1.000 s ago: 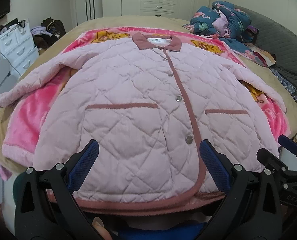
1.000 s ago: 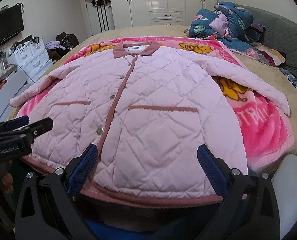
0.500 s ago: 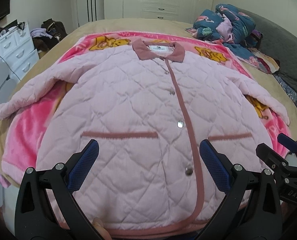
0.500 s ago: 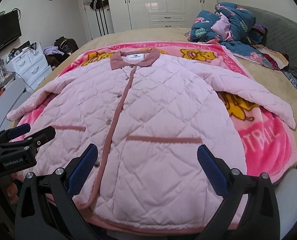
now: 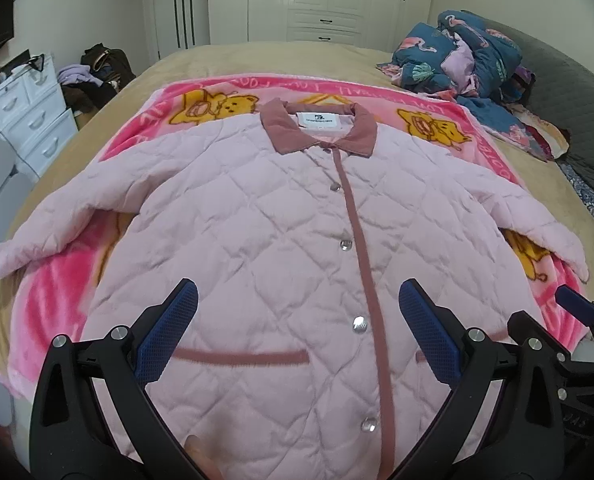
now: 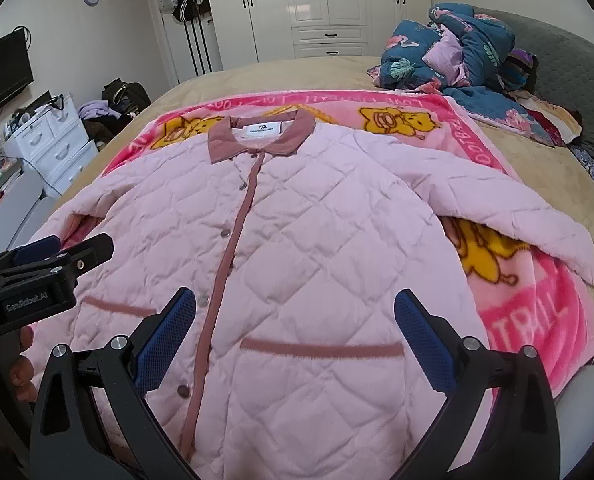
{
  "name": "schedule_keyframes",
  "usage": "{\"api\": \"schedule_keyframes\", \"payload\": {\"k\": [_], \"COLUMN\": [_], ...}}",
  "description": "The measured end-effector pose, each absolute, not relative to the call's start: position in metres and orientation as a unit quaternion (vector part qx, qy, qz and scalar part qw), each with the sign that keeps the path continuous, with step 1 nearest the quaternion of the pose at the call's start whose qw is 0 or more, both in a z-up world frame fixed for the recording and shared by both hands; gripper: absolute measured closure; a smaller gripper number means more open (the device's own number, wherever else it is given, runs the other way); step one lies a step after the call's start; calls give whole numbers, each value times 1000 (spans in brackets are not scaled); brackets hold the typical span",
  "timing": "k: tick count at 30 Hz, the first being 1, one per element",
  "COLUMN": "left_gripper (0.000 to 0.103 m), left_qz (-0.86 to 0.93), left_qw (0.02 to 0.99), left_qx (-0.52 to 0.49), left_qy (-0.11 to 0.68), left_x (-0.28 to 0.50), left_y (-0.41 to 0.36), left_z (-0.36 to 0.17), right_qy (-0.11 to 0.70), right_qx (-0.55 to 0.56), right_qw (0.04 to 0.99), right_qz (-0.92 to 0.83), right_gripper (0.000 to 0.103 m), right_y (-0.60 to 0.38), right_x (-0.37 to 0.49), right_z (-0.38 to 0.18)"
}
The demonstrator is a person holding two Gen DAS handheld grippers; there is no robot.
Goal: Fold large clothes
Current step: 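Move the right tool toward the jacket sleeve beside the right tool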
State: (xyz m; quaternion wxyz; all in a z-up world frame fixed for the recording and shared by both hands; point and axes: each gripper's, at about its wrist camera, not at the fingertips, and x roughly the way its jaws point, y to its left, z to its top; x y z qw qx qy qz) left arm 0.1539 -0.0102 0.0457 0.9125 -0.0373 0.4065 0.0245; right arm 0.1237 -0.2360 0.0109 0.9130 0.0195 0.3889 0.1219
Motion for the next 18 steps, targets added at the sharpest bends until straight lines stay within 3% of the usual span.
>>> {"api": "schedule_keyframes", "payload": {"k": [18], "left_gripper": [9], "left_qz": [-3], "left_qw": [905], "left_qx": [-34], "left_qy": [423], "left_x": [229], "left_y": [-37], "left_z": [40], "right_qy": [388], "right_qx": [44], "right_qw": [918], "right_qz": [72], "right_gripper": [4], "right_y": [-274], "right_x": [190], "right_z": [13]}}
